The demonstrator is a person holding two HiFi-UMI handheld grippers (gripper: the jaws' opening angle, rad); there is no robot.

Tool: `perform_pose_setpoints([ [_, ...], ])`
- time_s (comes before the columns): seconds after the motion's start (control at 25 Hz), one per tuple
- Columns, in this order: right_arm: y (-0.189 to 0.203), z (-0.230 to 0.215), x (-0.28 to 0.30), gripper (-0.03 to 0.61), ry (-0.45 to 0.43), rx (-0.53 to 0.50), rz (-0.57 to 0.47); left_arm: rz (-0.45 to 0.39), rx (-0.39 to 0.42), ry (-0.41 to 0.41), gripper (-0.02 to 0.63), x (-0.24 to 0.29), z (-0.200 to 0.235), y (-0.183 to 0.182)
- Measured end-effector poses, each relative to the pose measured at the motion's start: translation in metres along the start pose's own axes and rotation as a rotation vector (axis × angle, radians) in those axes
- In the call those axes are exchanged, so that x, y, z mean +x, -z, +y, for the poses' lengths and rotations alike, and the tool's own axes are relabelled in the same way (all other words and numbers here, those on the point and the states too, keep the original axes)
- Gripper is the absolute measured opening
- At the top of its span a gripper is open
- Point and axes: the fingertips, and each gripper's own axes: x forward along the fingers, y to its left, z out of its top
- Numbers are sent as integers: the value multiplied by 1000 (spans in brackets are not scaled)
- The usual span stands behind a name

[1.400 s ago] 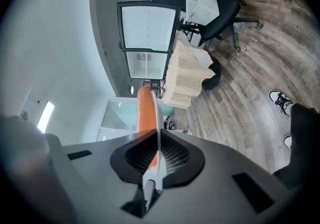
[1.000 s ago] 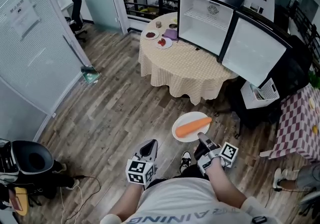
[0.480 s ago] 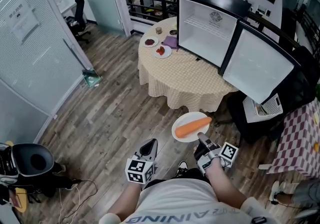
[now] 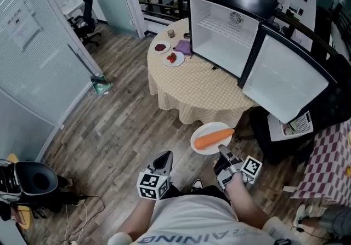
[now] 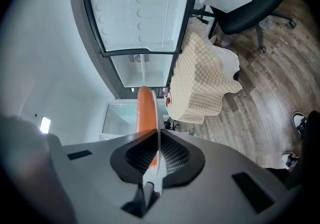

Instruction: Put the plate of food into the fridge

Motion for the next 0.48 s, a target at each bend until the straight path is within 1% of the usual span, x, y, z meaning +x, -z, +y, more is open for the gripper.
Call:
perform_pose_setpoints([
  [0.24,-16,-5,15,34,10,14,-2,5,1,12,8,26,5,-9],
  [0.48,-37,3,47,34,1,5,-35,-10,4,60,8,67,22,-28],
])
